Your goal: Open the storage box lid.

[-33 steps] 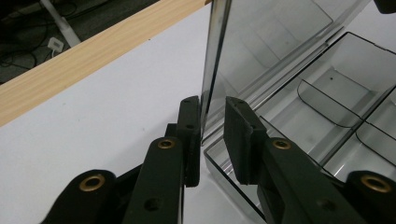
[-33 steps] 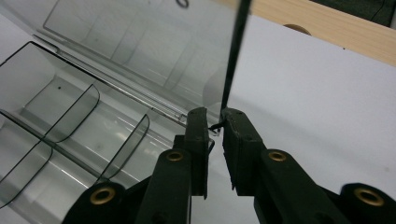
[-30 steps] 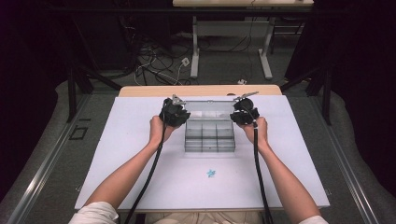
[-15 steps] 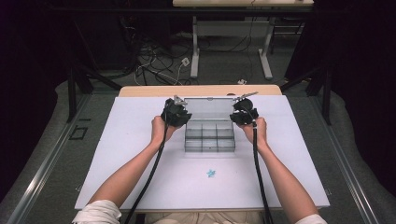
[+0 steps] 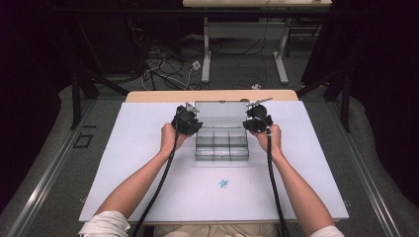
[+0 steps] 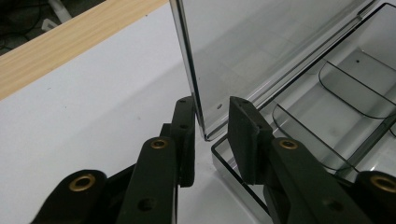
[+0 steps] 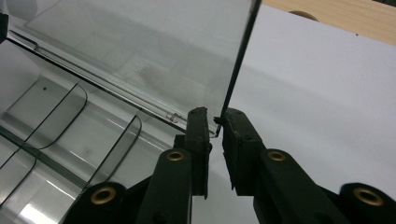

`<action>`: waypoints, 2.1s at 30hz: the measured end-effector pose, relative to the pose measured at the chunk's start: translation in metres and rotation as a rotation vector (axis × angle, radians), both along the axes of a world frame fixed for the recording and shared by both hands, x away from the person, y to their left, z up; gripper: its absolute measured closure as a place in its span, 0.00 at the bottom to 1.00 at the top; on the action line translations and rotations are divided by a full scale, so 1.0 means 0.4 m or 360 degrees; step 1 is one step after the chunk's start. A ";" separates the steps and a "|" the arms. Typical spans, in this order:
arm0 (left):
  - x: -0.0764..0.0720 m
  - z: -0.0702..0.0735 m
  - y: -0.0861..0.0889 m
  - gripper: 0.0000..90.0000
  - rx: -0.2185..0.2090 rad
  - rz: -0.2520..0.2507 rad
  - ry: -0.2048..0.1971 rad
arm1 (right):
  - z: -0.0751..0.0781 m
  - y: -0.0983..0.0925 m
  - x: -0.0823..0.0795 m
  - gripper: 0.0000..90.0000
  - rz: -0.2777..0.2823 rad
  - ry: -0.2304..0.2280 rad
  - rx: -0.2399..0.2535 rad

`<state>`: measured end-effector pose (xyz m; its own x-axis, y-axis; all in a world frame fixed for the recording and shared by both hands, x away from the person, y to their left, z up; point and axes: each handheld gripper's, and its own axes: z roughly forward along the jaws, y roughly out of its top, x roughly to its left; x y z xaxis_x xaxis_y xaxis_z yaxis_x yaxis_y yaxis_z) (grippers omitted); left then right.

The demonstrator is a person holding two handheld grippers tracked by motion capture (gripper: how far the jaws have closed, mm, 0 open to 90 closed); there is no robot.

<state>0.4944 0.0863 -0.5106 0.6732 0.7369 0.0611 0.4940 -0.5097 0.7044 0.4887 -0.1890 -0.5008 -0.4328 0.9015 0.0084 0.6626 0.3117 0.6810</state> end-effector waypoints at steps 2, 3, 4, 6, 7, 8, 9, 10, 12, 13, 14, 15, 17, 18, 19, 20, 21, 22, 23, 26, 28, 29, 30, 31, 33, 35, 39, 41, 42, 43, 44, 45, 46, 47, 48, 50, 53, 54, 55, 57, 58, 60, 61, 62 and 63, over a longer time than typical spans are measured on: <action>0.001 -0.001 -0.001 0.80 0.0007 0.0000 -0.0001 | -0.001 0.001 0.000 0.89 -0.0008 -0.0004 0.0004; 0.001 -0.001 -0.001 0.80 0.0007 0.0000 -0.0001 | -0.002 0.001 0.000 0.89 -0.0008 -0.0004 0.0004; 0.000 -0.002 -0.001 0.80 0.0003 0.0007 -0.0003 | -0.003 0.001 0.001 0.89 -0.0009 -0.0002 0.0005; 0.000 -0.002 -0.001 0.80 0.0009 0.0006 -0.0005 | -0.003 0.002 0.001 0.89 -0.0008 0.0003 -0.0001; 0.000 -0.002 -0.002 0.80 0.0011 0.0007 -0.0008 | -0.003 0.002 0.001 0.89 -0.0008 0.0003 -0.0001; 0.000 -0.003 -0.003 0.80 0.0008 0.0010 -0.0018 | -0.004 0.003 0.002 0.89 -0.0006 0.0000 -0.0002; 0.001 -0.003 -0.002 0.80 0.0009 0.0010 -0.0015 | -0.005 0.003 0.002 0.89 -0.0005 0.0000 -0.0003; 0.001 -0.004 -0.002 0.80 0.0008 0.0012 -0.0013 | -0.005 0.003 0.002 0.89 -0.0005 0.0000 -0.0003; 0.002 -0.006 -0.002 0.79 0.0016 0.0017 -0.0014 | -0.007 0.002 0.005 0.89 -0.0004 0.0000 -0.0010; 0.003 -0.007 -0.003 0.79 0.0018 0.0022 -0.0010 | -0.007 0.002 0.005 0.89 -0.0004 0.0000 -0.0010; 0.003 -0.008 -0.002 0.79 0.0022 0.0023 -0.0008 | -0.010 0.003 0.006 0.88 -0.0019 0.0002 -0.0011; 0.004 -0.009 -0.002 0.78 0.0028 0.0028 -0.0004 | -0.010 0.002 0.006 0.88 -0.0019 0.0012 -0.0016; 0.004 -0.010 -0.001 0.77 0.0023 0.0038 0.0004 | -0.010 0.002 0.006 0.87 -0.0019 0.0012 -0.0021; 0.003 -0.009 0.000 0.67 0.0016 0.0046 0.0001 | -0.010 -0.001 0.003 0.81 -0.0019 0.0014 -0.0018; 0.001 -0.006 0.003 0.61 0.0010 0.0055 0.0007 | -0.009 -0.002 0.000 0.78 -0.0015 0.0007 -0.0015; -0.001 -0.004 0.007 0.53 -0.0003 0.0065 0.0006 | -0.008 -0.003 -0.005 0.73 -0.0016 0.0004 -0.0005; -0.007 0.000 0.012 0.47 -0.0020 0.0077 0.0011 | -0.006 -0.005 -0.011 0.68 -0.0003 0.0010 -0.0001; -0.013 0.003 0.018 0.42 -0.0037 0.0081 0.0010 | -0.006 -0.010 -0.018 0.64 0.0028 0.0002 0.0007; -0.020 0.007 0.024 0.42 -0.0040 0.0075 0.0016 | -0.006 -0.010 -0.018 0.64 0.0028 0.0002 0.0007; -0.049 0.013 0.040 0.28 -0.0078 0.0039 0.0018 | -0.003 -0.021 -0.056 0.49 0.0100 -0.0004 0.0056; -0.072 0.017 0.048 0.25 -0.0063 0.0007 0.0017 | -0.003 -0.022 -0.067 0.46 0.0112 -0.0002 0.0068; -0.085 0.018 0.051 0.20 -0.0064 -0.0003 0.0010 | -0.004 -0.025 -0.089 0.40 0.0147 -0.0002 0.0080; -0.097 0.020 0.056 0.19 -0.0057 -0.0019 0.0006 | -0.005 -0.027 -0.099 0.37 0.0170 -0.0001 0.0092; -0.109 0.023 0.061 0.18 -0.0052 -0.0030 -0.0002 | -0.006 -0.028 -0.110 0.35 0.0181 0.0002 0.0105; -0.131 0.024 0.072 0.17 -0.0054 -0.0042 -0.0013 | -0.006 -0.030 -0.120 0.33 0.0200 0.0007 0.0111; -0.151 0.022 0.083 0.14 -0.0057 -0.0040 -0.0018 | -0.007 -0.033 -0.140 0.30 0.0217 0.0015 0.0131; -0.189 0.014 0.109 0.10 -0.0046 -0.0041 -0.0014 | -0.013 -0.039 -0.173 0.25 0.0264 0.0013 0.0159; -0.206 0.009 0.120 0.08 -0.0036 -0.0041 -0.0008 | -0.018 -0.041 -0.198 0.22 0.0289 0.0026 0.0153; -0.214 0.009 0.126 0.08 -0.0013 -0.0048 -0.0010 | -0.018 -0.041 -0.198 0.22 0.0289 0.0026 0.0153; -0.222 0.007 0.131 0.08 -0.0008 -0.0046 -0.0015 | -0.020 -0.043 -0.204 0.21 0.0296 0.0028 0.0152; -0.230 0.007 0.137 0.07 -0.0004 -0.0049 -0.0007 | -0.022 -0.044 -0.211 0.20 0.0304 0.0032 0.0157; -0.238 0.007 0.143 0.06 -0.0002 -0.0052 -0.0002 | -0.024 -0.045 -0.217 0.20 0.0309 0.0034 0.0157; -0.246 0.005 0.147 0.04 -0.0012 -0.0048 -0.0003 | -0.025 -0.047 -0.223 0.19 0.0318 0.0046 0.0161; -0.254 0.005 0.153 0.03 -0.0019 -0.0054 0.0001 | -0.030 -0.050 -0.234 0.18 0.0332 0.0042 0.0169; -0.263 0.004 0.156 0.03 -0.0024 -0.0041 -0.0010 | -0.030 -0.050 -0.234 0.18 0.0332 0.0042 0.0169; -0.279 0.001 0.164 0.01 -0.0029 -0.0045 -0.0014 | -0.034 -0.055 -0.247 0.17 0.0340 0.0039 0.0184; -0.302 -0.004 0.171 0.00 -0.0040 -0.0050 -0.0017 | -0.037 -0.061 -0.267 0.16 0.0336 0.0069 0.0191; -0.308 -0.005 0.174 0.00 -0.0029 -0.0056 -0.0021 | -0.039 -0.063 -0.272 0.15 0.0351 0.0063 0.0187; -0.314 -0.007 0.175 0.00 -0.0034 -0.0053 -0.0017 | -0.042 -0.064 -0.277 0.14 0.0358 0.0061 0.0191; -0.323 -0.010 0.175 0.00 -0.0027 -0.0055 -0.0028 | -0.044 -0.065 -0.288 0.12 0.0364 0.0067 0.0184; -0.325 -0.009 0.177 0.00 -0.0016 -0.0067 -0.0034 | -0.045 -0.066 -0.296 0.10 0.0377 0.0055 0.0184; -0.333 -0.010 0.177 0.00 -0.0042 -0.0065 -0.0023 | -0.046 -0.067 -0.300 0.09 0.0385 0.0054 0.0182; -0.336 -0.010 0.177 0.00 -0.0038 -0.0078 -0.0025 | -0.046 -0.065 -0.305 0.08 0.0382 0.0060 0.0192; -0.341 -0.010 0.177 0.00 -0.0034 -0.0082 -0.0024 | -0.048 -0.065 -0.313 0.07 0.0409 0.0053 0.0194; -0.345 -0.011 0.177 0.00 -0.0041 -0.0088 -0.0029 | -0.048 -0.065 -0.313 0.07 0.0409 0.0053 0.0194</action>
<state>0.3566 0.1572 -0.5151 0.7120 0.7000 0.0552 0.4526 -0.5176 0.7262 0.3635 -0.2152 -0.5199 -0.6448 0.7535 0.1281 0.5948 0.3895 0.7032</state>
